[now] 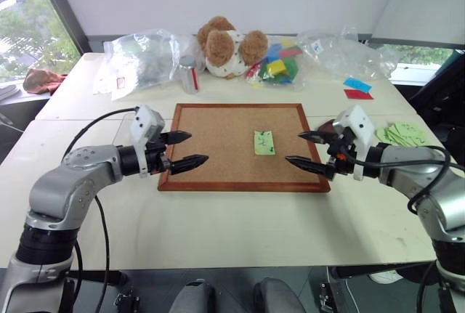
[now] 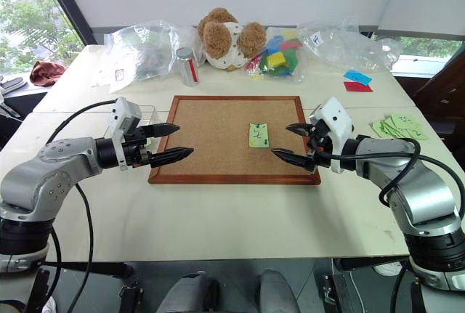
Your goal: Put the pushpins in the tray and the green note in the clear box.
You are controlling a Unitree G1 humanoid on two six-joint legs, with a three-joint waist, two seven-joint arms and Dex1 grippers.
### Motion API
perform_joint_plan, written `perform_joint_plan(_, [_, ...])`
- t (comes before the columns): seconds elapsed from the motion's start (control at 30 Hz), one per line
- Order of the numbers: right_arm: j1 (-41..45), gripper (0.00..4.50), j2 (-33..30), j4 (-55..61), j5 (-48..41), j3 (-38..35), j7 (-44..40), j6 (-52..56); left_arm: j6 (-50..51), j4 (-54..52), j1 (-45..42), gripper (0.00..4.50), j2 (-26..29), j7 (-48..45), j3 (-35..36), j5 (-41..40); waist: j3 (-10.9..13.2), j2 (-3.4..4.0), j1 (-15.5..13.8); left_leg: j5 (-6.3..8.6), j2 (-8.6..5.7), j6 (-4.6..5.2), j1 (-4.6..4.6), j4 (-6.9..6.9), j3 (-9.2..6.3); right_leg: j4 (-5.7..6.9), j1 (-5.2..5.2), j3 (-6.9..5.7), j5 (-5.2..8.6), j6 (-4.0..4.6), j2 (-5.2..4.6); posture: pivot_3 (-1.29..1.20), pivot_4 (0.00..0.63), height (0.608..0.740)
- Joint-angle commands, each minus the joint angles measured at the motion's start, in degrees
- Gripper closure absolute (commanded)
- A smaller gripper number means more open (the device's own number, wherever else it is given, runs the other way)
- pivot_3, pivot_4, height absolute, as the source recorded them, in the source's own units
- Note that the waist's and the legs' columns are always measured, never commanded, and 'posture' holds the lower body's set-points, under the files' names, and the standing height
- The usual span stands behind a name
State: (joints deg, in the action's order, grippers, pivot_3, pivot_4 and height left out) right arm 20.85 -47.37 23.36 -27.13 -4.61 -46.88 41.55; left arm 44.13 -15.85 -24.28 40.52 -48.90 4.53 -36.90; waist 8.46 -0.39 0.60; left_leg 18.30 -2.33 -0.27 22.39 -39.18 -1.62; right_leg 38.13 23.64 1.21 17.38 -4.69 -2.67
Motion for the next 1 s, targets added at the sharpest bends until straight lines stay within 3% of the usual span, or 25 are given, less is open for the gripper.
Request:
perform_joint_plan(0.03, [0.5, 1.03, -0.4, 0.7, 0.4, -0.1, 0.0, -0.9, -1.2, -1.0, -0.3, 0.09, 0.0, 0.2, 0.8, 0.1, 0.0, 0.00, 0.0, 0.00, 0.00, 0.00, 0.00, 0.00, 0.00, 0.00, 0.00, 0.00, 0.00, 0.00, 0.00, 0.00, 0.150, 0.740])
perform_joint_plan(0.27, [0.1, 1.03, -0.2, 1.1, 0.3, -0.2, 0.2, -0.7, 0.7, -1.2, -1.2, 0.09, -0.9, 0.3, 1.6, -2.3, 0.0, 0.00, 0.0, 0.00, 0.00, 0.00, 0.00, 0.00, 0.00, 0.00, 0.00, 0.00, 0.00, 0.00, 0.00, 0.00, 0.150, 0.740])
perform_joint_plan(0.77, [0.2, 1.03, 0.2, 1.0, 0.5, -0.1, 1.8, -0.9, -2.5, 0.2, -1.8, 0.09, -2.8, 1.4, -1.8, 1.7, 0.0, 0.00, 0.0, 0.00, 0.00, 0.00, 0.00, 0.00, 0.00, 0.00, 0.00, 0.00, 0.00, 0.00, 0.00, 0.00, 0.150, 0.740])
perform_joint_plan(0.87, [0.4, 1.03, 0.4, 0.9, 0.6, -0.1, 2.2, -0.9, -5.3, 1.8, -1.8, 0.89, -3.7, 1.2, -3.6, 4.4, 0.0, 0.00, 0.0, 0.00, 0.00, -0.01, 0.00, 0.00, 0.00, 0.00, 0.00, -0.01, 0.00, 0.00, 0.00, 0.00, 0.150, 0.740])
perform_joint_plan(1.0, [0.8, 1.03, 0.9, 0.6, 1.2, 0.0, 3.0, -1.0, -9.5, 4.7, -1.3, 2.78, -4.8, 0.6, -5.9, 7.9, 0.0, 0.00, 0.0, 0.00, 0.00, -0.01, 0.00, 0.00, 0.00, 0.00, 0.00, -0.01, 0.00, 0.00, 0.00, 0.00, 0.150, 0.740])
